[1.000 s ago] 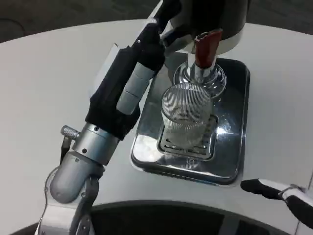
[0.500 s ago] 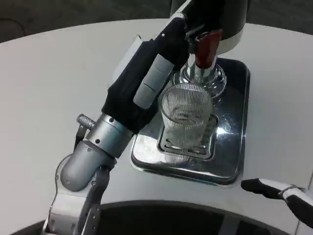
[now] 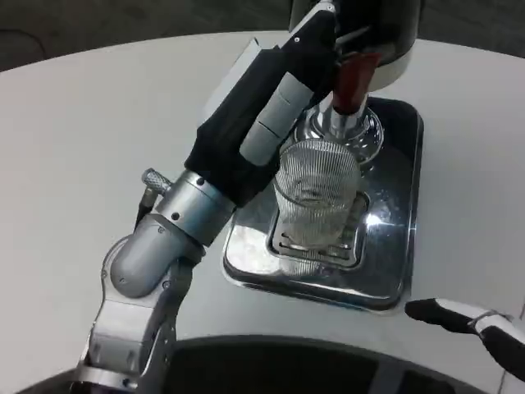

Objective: Grasp the cup under the faucet to collect the drink, then remove the cup.

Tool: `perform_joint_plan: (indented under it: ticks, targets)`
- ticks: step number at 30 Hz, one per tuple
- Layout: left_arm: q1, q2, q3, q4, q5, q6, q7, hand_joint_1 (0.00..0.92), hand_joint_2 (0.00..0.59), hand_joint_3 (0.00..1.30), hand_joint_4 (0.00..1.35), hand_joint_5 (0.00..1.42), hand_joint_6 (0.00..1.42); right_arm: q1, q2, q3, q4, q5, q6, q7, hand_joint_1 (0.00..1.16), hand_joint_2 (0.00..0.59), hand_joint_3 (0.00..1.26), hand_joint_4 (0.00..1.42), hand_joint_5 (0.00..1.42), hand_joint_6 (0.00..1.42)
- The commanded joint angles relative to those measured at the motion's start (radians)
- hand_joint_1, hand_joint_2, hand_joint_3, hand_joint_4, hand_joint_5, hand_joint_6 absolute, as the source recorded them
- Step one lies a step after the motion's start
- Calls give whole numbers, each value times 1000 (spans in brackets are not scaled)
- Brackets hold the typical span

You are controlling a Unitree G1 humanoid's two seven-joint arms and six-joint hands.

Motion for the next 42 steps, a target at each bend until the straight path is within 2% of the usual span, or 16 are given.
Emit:
perform_joint_plan:
  ticks: [1, 14, 30, 42]
  targets:
    - [-22, 7, -12, 15, 21, -18, -35, 23, 72, 96, 31, 170, 159, 3, -2, 1, 7, 0, 3, -8, 654, 517, 321, 267, 246, 112]
    - [-44, 27, -13, 36, 47, -80, -80, 18, 73, 114, 49, 177, 156, -3, -1, 9, 8, -6, 7, -6, 654, 517, 321, 267, 246, 112]
    - [-62, 87, -33, 65, 122, -207, -106, 0, 71, 165, 105, 219, 182, -4, 0, 21, 3, -12, 7, -8, 654, 517, 321, 267, 246, 112]
    - [-49, 121, -48, 81, 144, -250, -108, 0, 72, 187, 117, 220, 160, -16, 0, 25, 1, -14, 14, -6, 654, 517, 321, 267, 246, 112]
